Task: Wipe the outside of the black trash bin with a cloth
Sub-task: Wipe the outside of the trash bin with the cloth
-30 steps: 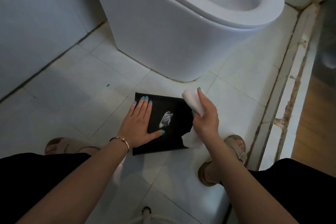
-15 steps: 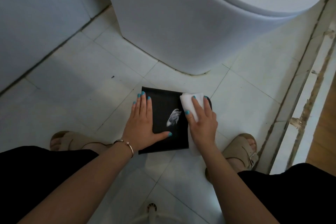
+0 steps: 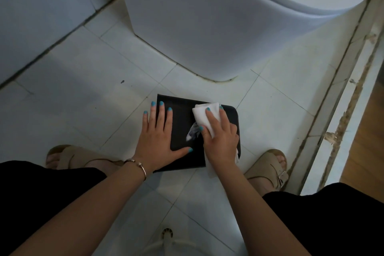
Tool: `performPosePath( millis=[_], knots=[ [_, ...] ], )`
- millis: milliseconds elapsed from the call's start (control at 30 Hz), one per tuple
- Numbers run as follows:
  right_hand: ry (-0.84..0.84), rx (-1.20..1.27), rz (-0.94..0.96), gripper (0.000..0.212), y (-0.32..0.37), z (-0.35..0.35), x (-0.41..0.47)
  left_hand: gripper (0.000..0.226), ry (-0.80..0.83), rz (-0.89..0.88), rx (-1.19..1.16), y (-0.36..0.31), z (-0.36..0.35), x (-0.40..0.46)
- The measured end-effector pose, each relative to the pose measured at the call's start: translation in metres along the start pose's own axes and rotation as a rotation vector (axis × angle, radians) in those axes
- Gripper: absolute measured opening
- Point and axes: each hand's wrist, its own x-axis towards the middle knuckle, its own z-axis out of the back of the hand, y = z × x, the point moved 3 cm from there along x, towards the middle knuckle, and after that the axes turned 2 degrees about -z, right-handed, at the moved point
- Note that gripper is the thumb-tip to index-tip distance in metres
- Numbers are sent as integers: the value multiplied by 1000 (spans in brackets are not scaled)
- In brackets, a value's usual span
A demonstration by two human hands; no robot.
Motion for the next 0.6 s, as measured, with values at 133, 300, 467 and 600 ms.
performPosePath(
  millis=[133,300,467,600],
  knots=[
    [-35,-237,184,53,7,14,4,120,-26,-19,-10,0,0,0],
    [195,-138,289,55,-14,6,8,122,-9,-19,28,1,0,1],
    [126,118,11,52,-19,4,10,126,27,22,34,-5,-1,2],
    [96,92,121,49,-8,1,-1,131,26,16,-24,-6,-8,2]
  ],
)
